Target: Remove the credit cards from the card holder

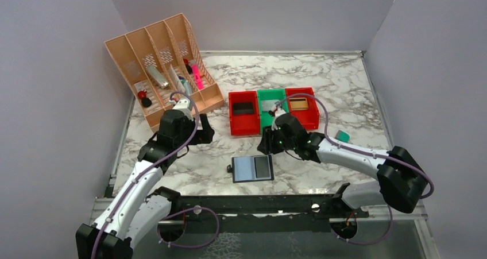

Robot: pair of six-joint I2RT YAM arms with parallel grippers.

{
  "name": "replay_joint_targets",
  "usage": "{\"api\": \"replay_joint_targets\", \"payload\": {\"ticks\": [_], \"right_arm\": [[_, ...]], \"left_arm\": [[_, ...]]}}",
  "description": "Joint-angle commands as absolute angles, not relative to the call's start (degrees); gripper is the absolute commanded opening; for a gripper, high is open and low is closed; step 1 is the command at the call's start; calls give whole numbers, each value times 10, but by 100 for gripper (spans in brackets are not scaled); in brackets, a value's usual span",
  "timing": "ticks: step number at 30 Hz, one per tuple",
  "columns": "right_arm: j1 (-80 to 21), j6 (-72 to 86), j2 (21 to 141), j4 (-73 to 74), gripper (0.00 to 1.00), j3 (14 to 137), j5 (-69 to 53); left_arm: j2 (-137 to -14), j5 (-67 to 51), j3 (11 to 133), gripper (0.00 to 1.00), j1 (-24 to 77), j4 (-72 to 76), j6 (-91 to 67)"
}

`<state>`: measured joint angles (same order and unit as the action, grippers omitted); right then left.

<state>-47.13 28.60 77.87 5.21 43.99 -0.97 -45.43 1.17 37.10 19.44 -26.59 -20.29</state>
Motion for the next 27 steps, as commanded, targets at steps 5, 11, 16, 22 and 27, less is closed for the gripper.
{"api": "replay_joint_targets", "payload": {"ticks": [5,11,16,22,27], "right_arm": [[-470,441,705,-27,54,302,-145],[-470,492,694,-35,53,262,-128],[-470,499,725,-4,48,267,-101],[-470,496,777,-1,30,275,-82],[-470,511,814,7,16,269,-58]], "left_arm": [[-518,-329,343,85,196,-128,-268],[-553,-284,338,76,314,-47,-333],[-588,-237,326,62,390,-7,-366],[-647,-194,332,53,453,22,-385],[-706,-146,332,46,480,29,-396]]}}
